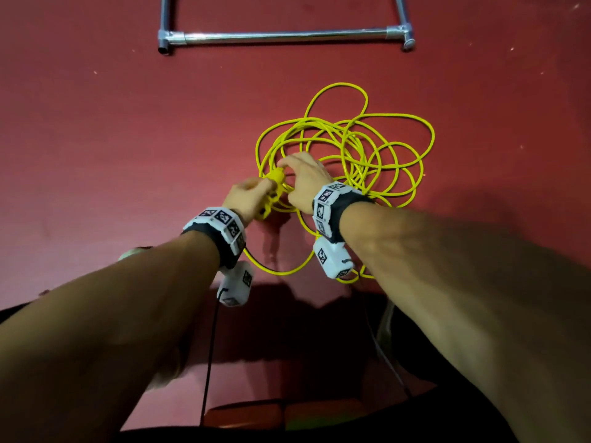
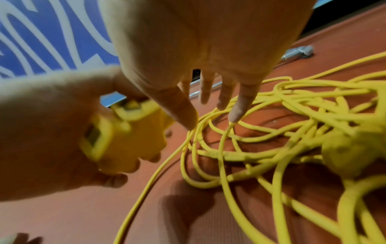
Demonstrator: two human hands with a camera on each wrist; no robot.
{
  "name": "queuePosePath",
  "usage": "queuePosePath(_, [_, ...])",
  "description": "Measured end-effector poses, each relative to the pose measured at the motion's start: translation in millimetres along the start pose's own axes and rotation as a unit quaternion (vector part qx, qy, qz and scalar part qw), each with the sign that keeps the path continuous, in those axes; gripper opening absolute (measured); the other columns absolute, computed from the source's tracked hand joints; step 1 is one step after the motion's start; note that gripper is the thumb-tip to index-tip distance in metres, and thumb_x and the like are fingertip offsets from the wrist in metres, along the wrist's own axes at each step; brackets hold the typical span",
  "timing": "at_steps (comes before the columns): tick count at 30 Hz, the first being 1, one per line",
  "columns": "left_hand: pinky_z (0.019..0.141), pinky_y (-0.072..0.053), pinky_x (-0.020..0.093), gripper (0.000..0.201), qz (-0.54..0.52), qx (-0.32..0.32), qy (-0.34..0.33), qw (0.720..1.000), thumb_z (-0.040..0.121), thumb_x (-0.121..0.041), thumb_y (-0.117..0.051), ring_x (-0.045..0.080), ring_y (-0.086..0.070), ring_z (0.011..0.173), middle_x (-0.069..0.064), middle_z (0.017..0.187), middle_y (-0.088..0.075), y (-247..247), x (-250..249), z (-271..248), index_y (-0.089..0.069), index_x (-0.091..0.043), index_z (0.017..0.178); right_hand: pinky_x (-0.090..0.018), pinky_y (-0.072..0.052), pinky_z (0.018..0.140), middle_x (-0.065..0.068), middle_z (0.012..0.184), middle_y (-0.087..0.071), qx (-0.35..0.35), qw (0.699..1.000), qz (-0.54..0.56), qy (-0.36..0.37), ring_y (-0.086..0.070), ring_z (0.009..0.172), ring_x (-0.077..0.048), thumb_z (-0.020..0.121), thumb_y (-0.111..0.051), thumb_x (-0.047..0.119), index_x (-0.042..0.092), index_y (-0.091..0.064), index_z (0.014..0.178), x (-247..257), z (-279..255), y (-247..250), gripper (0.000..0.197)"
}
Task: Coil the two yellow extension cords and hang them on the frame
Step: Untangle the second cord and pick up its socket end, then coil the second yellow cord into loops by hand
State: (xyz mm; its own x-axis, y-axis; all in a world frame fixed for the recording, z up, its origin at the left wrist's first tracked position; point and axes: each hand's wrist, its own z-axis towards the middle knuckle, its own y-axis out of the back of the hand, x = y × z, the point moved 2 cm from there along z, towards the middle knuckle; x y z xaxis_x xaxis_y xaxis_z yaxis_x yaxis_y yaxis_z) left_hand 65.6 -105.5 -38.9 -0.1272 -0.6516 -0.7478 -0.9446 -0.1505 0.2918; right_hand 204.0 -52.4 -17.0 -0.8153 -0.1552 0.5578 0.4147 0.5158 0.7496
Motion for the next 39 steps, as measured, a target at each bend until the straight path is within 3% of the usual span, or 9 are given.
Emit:
queuePosePath(3, [0.053, -0.043, 0.026, 0.029, -0.098, -0.008, 0.016, 0.995, 0.077, -0.046, -0.07, 0.018, -0.052, 0.046, -0.005, 0.046, -0.055, 9, -32, -5, -0.062, -0.019, 0.068, -0.032, -0.039, 0.078, -0.005, 0.122, -0.059, -0.045, 0.998, 0.037, -0.005, -0.056, 0.107, -0.032, 0.083, -0.061, 0.009, 0.022, -0.053, 0.125, 6, 7, 17, 0.045])
queuePosePath(6, [0.048, -0.041, 0.021, 0.038, -0.186, 0.044, -0.016, 0.981, 0.057, -0.054, -0.069, 0.021, -0.054, 0.05, 0.007, 0.071, -0.061, 21, -61, -12, -0.061, -0.02, 0.072, -0.033, -0.037, 0.071, -0.01, 0.107, -0.066, -0.066, 0.995, 0.066, -0.038, -0.06, 0.097, -0.033, 0.092, -0.059, 0.019, 0.015, -0.051, 0.123, 18, 17, 34, 0.032])
queuePosePath(9, [0.048, -0.039, 0.021, 0.03, -0.278, 0.141, -0.08, 0.947, 0.083, -0.048, -0.049, 0.026, -0.058, 0.061, 0.013, 0.089, -0.057, 34, -95, -29, -0.054, -0.018, 0.081, -0.034, -0.038, 0.073, -0.013, 0.101, -0.065, -0.099, 0.992, 0.077, -0.028, -0.059, 0.096, -0.034, 0.097, -0.054, 0.026, 0.013, -0.056, 0.103, 23, 15, 51, 0.014])
queuePosePath(11, [0.054, -0.041, 0.023, 0.027, -0.333, 0.187, -0.103, 0.919, 0.092, -0.038, -0.035, 0.029, -0.062, 0.069, 0.01, 0.091, -0.06, 45, -112, -39, -0.052, -0.017, 0.091, -0.031, -0.032, 0.065, -0.009, 0.079, -0.058, -0.106, 0.988, 0.106, -0.035, -0.053, 0.078, -0.03, 0.103, -0.045, 0.035, 0.009, -0.058, 0.093, 21, 6, 61, 0.031])
queuePosePath(15, [0.058, -0.031, 0.028, 0.042, -0.286, 0.239, -0.142, 0.917, 0.059, -0.033, -0.054, 0.027, -0.047, 0.066, 0.008, 0.084, -0.05, 62, -123, -53, -0.051, -0.016, 0.097, -0.044, -0.05, 0.061, 0.004, 0.055, -0.058, -0.131, 0.97, 0.206, -0.021, -0.055, 0.052, -0.023, 0.102, -0.039, 0.048, 0.015, -0.056, 0.075, 21, 0, 78, 0.046])
queuePosePath(18, [0.072, -0.037, 0.031, 0.048, -0.116, 0.154, -0.119, 0.974, 0.04, -0.018, -0.049, 0.022, -0.058, 0.088, 0.006, 0.103, -0.066, 62, -113, -57, -0.064, -0.02, 0.085, -0.042, -0.047, 0.061, 0.002, 0.055, -0.039, -0.184, 0.962, 0.202, 0.011, -0.041, 0.056, -0.025, 0.098, -0.052, 0.04, 0.016, -0.048, 0.069, 35, -5, 101, 0.038])
queuePosePath(22, [0.062, -0.044, 0.015, 0.021, -0.018, 0.104, -0.179, 0.978, 0.086, -0.001, -0.049, -0.007, -0.062, 0.065, 0.002, 0.085, -0.064, 46, -120, -69, -0.06, -0.017, 0.076, -0.032, -0.034, 0.062, 0.001, 0.056, -0.048, -0.192, 0.975, 0.076, 0.083, -0.047, 0.061, -0.025, 0.083, -0.073, 0.034, 0.016, -0.054, 0.065, 60, -14, 120, 0.031])
queuePosePath(29, [0.053, -0.036, 0.03, 0.012, -0.102, 0.026, -0.225, 0.969, 0.065, -0.025, -0.064, 0.017, -0.038, 0.046, -0.008, 0.044, -0.04, 37, -151, -80, -0.057, -0.015, 0.067, -0.027, -0.034, 0.057, 0.006, 0.054, -0.052, -0.242, 0.955, 0.154, 0.081, -0.047, 0.06, -0.015, 0.078, -0.077, 0.038, 0.02, -0.055, 0.058, 84, -16, 134, 0.035])
queuePosePath(39, [0.052, -0.03, 0.029, 0.019, 0.006, -0.128, -0.307, 0.943, 0.067, -0.027, -0.07, 0.022, -0.034, 0.053, -0.006, 0.043, -0.037, 64, -266, -127, -0.072, -0.008, 0.07, -0.022, -0.031, 0.045, -0.002, 0.056, -0.049, -0.217, 0.914, 0.304, 0.156, -0.039, 0.044, -0.008, 0.095, -0.065, 0.016, 0.013, -0.056, 0.065, 128, -19, 209, 0.032])
